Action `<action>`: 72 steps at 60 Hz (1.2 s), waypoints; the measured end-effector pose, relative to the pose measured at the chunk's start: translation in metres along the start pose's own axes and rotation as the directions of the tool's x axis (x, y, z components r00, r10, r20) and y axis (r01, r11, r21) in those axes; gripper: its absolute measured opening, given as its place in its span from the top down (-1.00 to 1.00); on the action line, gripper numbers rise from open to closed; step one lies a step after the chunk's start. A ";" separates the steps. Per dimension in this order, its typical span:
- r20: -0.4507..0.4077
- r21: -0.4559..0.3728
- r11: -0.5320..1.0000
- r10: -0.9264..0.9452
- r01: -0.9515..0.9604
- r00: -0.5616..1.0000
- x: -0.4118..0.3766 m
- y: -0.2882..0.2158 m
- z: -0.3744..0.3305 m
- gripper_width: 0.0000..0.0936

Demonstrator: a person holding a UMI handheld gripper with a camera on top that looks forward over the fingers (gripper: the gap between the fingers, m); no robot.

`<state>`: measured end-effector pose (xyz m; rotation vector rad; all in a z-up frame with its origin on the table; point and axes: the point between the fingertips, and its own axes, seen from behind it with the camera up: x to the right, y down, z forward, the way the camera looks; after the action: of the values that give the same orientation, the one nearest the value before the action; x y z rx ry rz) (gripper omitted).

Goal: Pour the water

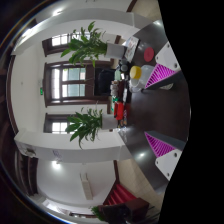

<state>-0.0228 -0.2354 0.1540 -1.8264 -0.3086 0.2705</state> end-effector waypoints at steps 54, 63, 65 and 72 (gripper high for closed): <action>-0.253 -0.012 0.999 0.030 -0.034 0.967 0.128 0.070 0.104 -0.43; -0.257 -0.011 0.999 0.037 -0.041 0.966 0.137 0.068 0.106 -0.14; -0.260 -0.014 0.999 0.032 -0.037 0.965 0.134 0.070 0.105 0.03; -0.263 -0.025 1.000 -0.015 0.009 0.965 0.135 0.070 0.105 0.12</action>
<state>0.0730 -0.1126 0.0548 -1.8580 -0.1372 0.0139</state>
